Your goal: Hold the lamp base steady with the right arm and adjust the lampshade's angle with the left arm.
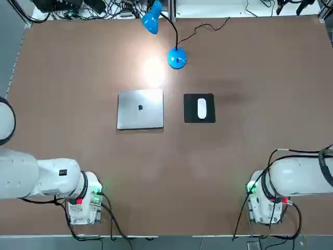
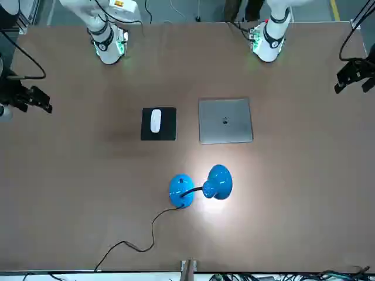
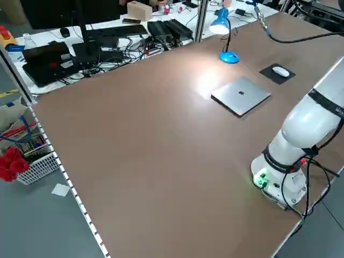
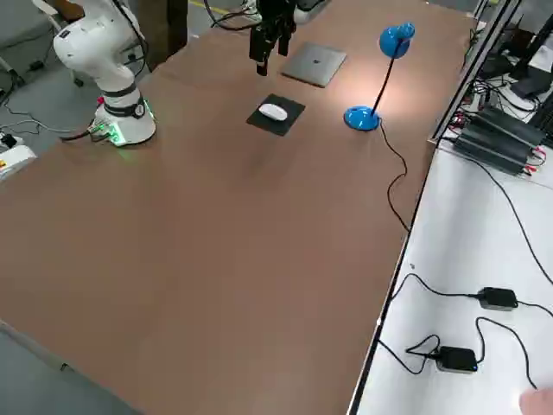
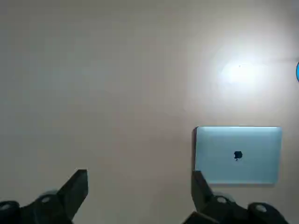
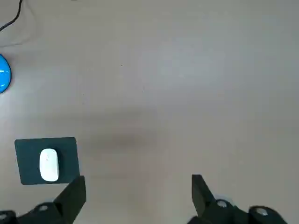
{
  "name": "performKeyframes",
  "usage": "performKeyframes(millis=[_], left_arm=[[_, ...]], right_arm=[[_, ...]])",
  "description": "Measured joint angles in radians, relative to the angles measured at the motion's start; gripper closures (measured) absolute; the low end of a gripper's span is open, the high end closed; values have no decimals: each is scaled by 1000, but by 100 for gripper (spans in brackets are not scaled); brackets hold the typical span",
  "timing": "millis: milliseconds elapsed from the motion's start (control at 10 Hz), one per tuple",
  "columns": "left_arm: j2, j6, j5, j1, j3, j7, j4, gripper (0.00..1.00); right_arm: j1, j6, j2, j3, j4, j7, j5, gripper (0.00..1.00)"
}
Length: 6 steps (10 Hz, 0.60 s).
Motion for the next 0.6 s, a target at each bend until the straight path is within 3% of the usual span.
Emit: performKeyframes(millis=[600], left_arm=[[-3, 0, 0, 1, 11, -2, 23, 2]], right_arm=[[5, 7, 0, 10, -1, 0, 3, 0]])
